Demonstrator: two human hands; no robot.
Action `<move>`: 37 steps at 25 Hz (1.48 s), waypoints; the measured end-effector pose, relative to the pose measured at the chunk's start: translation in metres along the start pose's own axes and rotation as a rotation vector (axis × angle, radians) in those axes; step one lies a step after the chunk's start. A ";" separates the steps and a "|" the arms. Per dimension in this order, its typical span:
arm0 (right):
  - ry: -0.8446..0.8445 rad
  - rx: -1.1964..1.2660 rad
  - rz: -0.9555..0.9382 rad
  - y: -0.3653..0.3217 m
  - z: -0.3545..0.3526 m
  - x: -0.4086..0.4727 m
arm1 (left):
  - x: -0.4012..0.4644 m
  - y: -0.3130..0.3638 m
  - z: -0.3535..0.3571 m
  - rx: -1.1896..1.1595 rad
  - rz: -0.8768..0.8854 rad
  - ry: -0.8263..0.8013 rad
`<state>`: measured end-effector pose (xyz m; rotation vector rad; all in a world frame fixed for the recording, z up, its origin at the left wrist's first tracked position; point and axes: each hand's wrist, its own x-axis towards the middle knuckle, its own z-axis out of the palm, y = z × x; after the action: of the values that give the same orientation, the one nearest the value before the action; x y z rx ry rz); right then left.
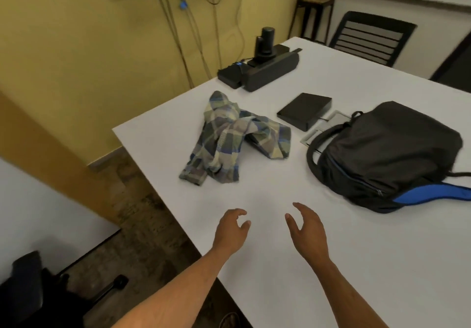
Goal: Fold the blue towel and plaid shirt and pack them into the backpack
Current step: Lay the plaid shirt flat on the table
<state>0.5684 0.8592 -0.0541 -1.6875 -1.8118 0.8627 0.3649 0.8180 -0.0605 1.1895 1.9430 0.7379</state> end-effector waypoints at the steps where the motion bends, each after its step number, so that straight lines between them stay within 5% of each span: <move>1: -0.008 0.000 -0.014 0.000 0.003 0.006 | 0.001 -0.001 -0.002 0.010 -0.013 0.019; 21: -0.036 -0.058 0.102 -0.092 0.086 0.098 | 0.143 -0.008 -0.104 0.007 0.133 0.183; 29: -0.006 0.163 0.242 -0.143 0.115 0.150 | 0.222 0.001 -0.119 0.079 0.145 -0.056; 37: -0.166 0.379 0.332 -0.168 0.139 0.172 | 0.243 0.001 -0.121 0.126 0.211 -0.181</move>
<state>0.3373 1.0121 -0.0300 -1.7236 -1.3667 1.4245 0.1923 1.0274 -0.0597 1.5020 1.7538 0.5972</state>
